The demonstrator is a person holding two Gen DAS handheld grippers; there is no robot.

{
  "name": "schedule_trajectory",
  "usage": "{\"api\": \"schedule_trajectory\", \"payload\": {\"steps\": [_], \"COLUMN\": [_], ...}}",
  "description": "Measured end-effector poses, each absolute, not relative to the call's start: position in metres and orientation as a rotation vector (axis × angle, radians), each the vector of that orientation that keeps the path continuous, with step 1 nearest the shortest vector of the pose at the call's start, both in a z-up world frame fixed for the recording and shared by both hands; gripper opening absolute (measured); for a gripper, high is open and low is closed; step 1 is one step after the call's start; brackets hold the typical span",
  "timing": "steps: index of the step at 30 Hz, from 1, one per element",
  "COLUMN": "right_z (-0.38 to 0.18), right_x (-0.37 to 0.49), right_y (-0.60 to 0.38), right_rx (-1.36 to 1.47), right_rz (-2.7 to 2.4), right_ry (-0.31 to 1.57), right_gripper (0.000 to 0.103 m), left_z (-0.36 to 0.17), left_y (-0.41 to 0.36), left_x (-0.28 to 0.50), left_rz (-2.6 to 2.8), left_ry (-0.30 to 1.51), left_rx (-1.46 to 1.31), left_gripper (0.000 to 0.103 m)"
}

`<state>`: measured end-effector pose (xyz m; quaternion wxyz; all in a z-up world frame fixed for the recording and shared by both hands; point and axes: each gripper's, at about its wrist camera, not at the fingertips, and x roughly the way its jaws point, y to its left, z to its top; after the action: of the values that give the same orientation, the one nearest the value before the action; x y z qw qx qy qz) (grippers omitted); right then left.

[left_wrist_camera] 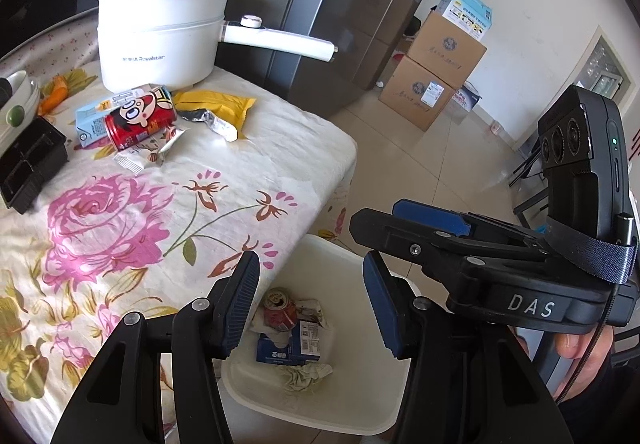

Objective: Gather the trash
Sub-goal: 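Move both open tools from the bin back over the table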

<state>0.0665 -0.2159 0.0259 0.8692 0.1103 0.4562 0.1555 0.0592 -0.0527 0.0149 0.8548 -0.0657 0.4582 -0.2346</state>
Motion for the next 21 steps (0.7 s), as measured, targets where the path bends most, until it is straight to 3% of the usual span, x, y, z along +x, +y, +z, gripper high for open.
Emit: {"api": "schedule_trajectory", "payload": {"steps": [15,21], "right_z": [0.029,0.017], "right_x": [0.091,0.112], "right_y": [-0.195,-0.182], "right_rx": [0.329,0.324], "right_rz": [0.398,0.407], "right_ry": [0.950,0.992], "right_gripper": [0.071,0.071], "left_z": [0.030,0.029], "left_y": [-0.009,0.051], "left_x": [0.081,0.115], "left_rz": [-0.398,-0.231], "left_ry": [0.936,0.984], "left_rx": [-0.175,-0.210], "left_gripper": [0.058,0.059]}}
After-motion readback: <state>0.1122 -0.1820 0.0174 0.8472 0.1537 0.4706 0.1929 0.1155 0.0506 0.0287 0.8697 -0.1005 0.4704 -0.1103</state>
